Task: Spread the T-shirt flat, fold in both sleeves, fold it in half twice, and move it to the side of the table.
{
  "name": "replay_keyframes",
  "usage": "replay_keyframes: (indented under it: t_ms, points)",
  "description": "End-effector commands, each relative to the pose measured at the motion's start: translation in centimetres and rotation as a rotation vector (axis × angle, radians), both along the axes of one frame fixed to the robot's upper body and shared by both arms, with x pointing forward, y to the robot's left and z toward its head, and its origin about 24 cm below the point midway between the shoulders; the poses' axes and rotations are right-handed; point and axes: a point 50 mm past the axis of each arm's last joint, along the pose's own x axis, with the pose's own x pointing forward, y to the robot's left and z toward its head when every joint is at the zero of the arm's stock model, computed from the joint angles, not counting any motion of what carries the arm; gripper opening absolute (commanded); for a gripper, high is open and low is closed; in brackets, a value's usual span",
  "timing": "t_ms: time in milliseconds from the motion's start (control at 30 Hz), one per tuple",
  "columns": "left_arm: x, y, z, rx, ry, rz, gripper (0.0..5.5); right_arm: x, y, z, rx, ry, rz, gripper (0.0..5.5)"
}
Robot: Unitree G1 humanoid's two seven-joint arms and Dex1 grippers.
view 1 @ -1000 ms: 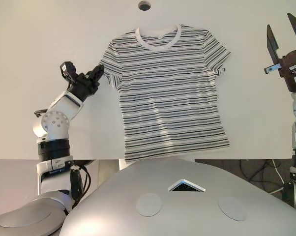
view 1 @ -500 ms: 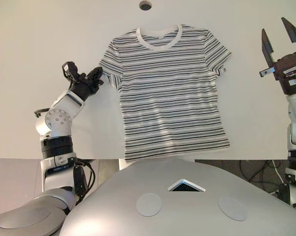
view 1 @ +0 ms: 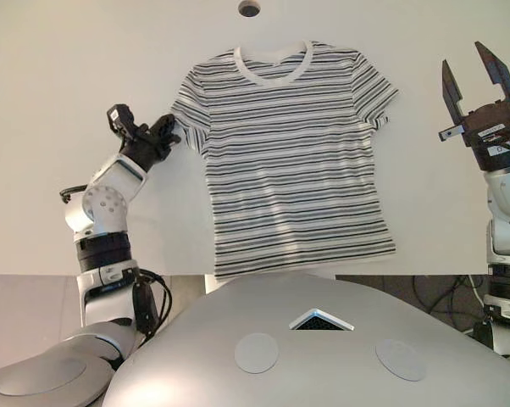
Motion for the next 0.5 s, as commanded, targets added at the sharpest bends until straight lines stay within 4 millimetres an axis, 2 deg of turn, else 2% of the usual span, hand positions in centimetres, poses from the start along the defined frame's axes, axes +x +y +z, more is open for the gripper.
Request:
replay_keyframes:
  t_ms: [33, 300, 500]
  points:
    - [0.4, -1.2, 1.8, 0.048, -0.088, -0.039, 0.03, 0.0, 0.3, -0.2, 0.002, 0.003, 0.006, 1.80]
    - [0.9, -3.9, 4.3, 0.075, -0.193, -0.126, 0.03, 0.2, 1.0, -0.8, 0.012, 0.009, 0.011, 1.80]
    - [2.0, -7.0, 4.2, 0.078, -0.182, -0.214, 0.03, 0.3, 1.3, -1.2, 0.020, 0.014, 0.012, 1.80]
